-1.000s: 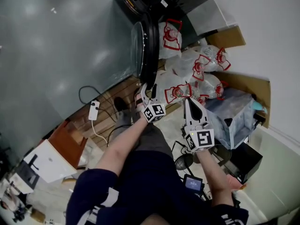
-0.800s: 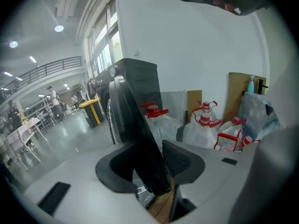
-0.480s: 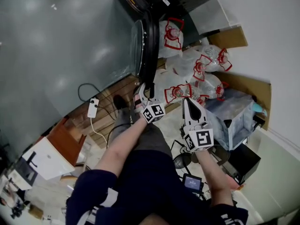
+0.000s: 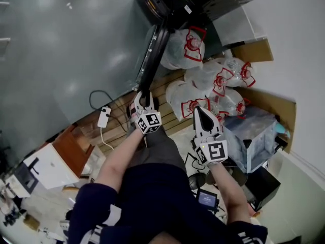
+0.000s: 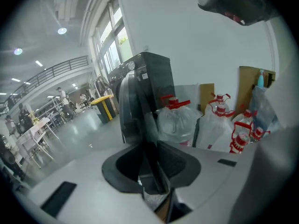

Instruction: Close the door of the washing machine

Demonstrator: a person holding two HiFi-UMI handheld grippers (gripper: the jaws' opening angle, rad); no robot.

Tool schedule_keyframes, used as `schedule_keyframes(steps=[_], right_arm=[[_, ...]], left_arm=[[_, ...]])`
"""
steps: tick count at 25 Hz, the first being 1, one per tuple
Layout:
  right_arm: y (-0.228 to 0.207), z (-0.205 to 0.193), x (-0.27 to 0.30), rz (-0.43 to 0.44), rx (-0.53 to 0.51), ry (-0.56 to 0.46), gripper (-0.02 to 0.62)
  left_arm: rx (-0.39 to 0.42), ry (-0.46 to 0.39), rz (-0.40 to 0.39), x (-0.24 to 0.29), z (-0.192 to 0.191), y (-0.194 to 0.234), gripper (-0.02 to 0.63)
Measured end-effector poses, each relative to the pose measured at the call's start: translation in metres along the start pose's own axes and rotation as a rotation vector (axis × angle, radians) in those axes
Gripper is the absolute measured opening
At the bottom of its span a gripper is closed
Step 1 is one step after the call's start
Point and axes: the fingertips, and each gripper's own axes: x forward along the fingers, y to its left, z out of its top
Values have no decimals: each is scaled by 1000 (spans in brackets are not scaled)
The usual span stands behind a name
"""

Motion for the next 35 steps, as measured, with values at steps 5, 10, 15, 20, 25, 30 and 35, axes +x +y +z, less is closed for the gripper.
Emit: schedule_keyframes(steps=[5,10,15,20,25,30,35], right_arm=[[0,12,14,67,-15,-9,20],[7,28,31,162,-46,-15,20],[15,43,38,252,-96,-28,20],[19,50,46,301,-118,-25,20],[20,58,56,312,-114,-29,20],[33,70,77,326,-115,-30,20],[56,94,121,335,-106,-30,20]], left_arm=[[-25,40,57,8,-14,56,110],[-24,53,76,20,-20,104,118],[-5,59,55,33,-25,142,124],[-10,90,29,50,-32,180,133],[52,82,-1,67,-24,220,138],[105,102,-64,89,-19,256,141],[152,111,-126,118,-13,296,146]])
